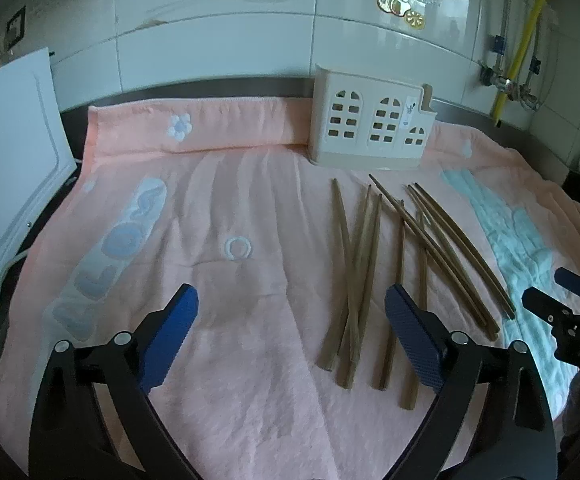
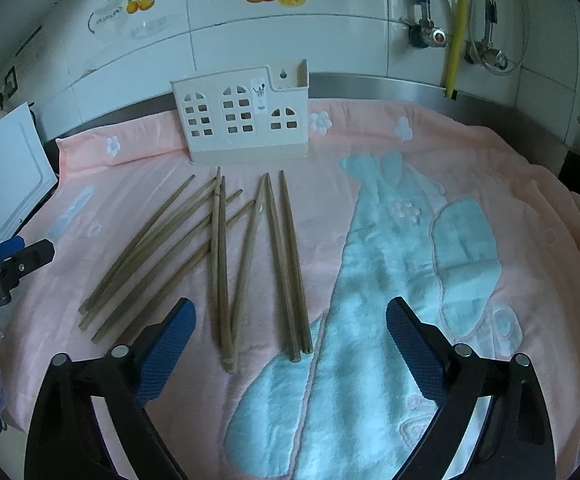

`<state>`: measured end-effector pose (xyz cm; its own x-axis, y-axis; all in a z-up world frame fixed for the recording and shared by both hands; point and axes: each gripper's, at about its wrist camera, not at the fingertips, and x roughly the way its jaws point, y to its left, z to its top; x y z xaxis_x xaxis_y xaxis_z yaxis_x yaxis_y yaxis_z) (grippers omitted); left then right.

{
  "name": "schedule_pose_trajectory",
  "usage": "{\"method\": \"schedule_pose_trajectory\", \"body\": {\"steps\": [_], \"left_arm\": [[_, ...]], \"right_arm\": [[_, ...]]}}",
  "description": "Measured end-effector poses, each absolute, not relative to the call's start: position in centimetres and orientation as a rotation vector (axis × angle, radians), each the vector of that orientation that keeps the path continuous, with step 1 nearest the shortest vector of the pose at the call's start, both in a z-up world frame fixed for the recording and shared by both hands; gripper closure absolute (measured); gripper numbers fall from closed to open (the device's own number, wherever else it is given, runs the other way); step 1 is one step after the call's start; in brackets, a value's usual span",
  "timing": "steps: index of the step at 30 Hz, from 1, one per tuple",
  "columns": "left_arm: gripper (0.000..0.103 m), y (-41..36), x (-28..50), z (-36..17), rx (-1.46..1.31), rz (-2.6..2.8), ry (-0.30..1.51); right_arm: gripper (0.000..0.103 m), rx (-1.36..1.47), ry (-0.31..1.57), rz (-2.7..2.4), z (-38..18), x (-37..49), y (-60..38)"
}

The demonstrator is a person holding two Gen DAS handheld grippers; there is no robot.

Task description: Organize utensils

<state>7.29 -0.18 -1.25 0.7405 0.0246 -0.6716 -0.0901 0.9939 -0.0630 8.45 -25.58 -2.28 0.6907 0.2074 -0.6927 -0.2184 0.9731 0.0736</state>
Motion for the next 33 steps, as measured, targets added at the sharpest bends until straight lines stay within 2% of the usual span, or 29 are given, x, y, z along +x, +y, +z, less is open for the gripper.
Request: {"method": "schedule_pose_trajectory", "body": {"steps": [1, 7, 14, 19, 28, 33], "left_arm": [[0.012, -0.2, 7.4, -1.4, -0.093, 0.061, 0.738], [0.017, -0.3, 8.3, -2.0, -0.091, 0.049, 0.762], [0.024, -0.3, 9.0, -2.7, -0.096, 0.043, 0.785], [0.03, -0.4, 9.7, -3.5, -0.106, 0.032, 0.811], [0.05, -0.8, 10.8, -4.4, -0.122, -0.011, 0.847], [0.058, -1.1, 11.3, -4.7, -0.138, -0.035, 0.862]], "right_arm": [[0.019, -0.014, 0.78, 0.24, -2.4, 8.7, -25.6], [0.026, -0.014, 0.803, 0.248, -3.1, 9.5, -25.8], [0.028, -0.041, 0.829, 0.259, -4.0, 10.3, -25.9], [0.034, -0.052, 0.853, 0.267, -4.8, 10.9, -26.1], [0.051, -0.039, 0.869, 0.297, -5.6, 11.9, -26.4], [0.055, -0.028, 0.858, 0.349, -5.2, 11.9, -25.5]]}}
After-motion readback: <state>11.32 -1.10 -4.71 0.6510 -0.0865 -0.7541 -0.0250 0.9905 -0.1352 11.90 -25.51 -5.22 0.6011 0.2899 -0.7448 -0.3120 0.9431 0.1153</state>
